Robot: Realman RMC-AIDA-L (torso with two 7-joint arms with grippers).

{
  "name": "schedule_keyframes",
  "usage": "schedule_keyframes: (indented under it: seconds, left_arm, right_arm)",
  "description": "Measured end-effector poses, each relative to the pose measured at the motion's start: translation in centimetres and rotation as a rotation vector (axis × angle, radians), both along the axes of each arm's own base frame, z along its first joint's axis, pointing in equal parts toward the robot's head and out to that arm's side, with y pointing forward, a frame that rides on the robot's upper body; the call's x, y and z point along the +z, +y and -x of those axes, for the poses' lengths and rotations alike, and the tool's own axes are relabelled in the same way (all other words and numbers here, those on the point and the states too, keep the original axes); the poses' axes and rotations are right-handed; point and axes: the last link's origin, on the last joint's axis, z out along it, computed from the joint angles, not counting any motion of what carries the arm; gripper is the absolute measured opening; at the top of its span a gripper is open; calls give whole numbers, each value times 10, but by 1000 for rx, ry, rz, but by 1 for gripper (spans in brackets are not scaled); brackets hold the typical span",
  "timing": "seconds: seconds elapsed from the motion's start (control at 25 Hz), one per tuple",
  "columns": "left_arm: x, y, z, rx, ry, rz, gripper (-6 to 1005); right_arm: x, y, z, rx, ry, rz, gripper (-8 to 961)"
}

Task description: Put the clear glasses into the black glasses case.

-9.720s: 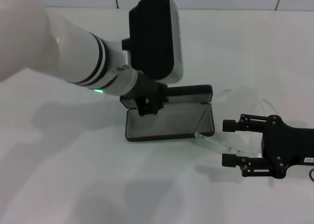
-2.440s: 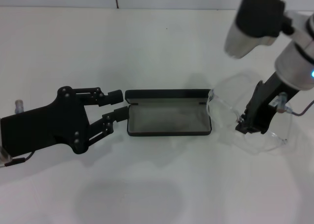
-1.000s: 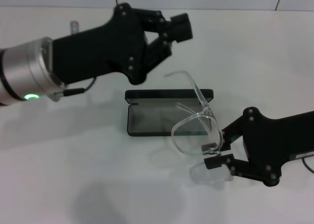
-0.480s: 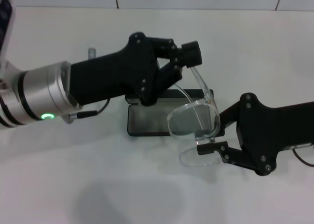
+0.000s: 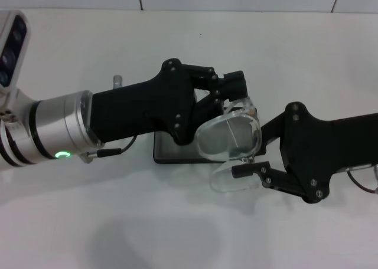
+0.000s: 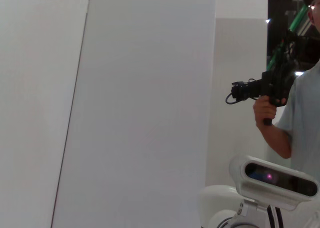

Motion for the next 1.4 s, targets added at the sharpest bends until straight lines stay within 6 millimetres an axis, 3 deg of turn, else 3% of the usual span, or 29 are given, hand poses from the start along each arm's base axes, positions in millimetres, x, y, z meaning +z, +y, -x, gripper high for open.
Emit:
schedule_keyframes:
  seconds: [0.32, 1.4]
  left_arm:
    - [-4, -10, 0, -2, -45, 32, 55]
    - [-4, -16, 7, 12, -54, 40, 55]
  right_arm:
    - [2, 1, 0, -1, 19, -12, 112]
    - [7, 5, 1, -8, 39, -37, 111]
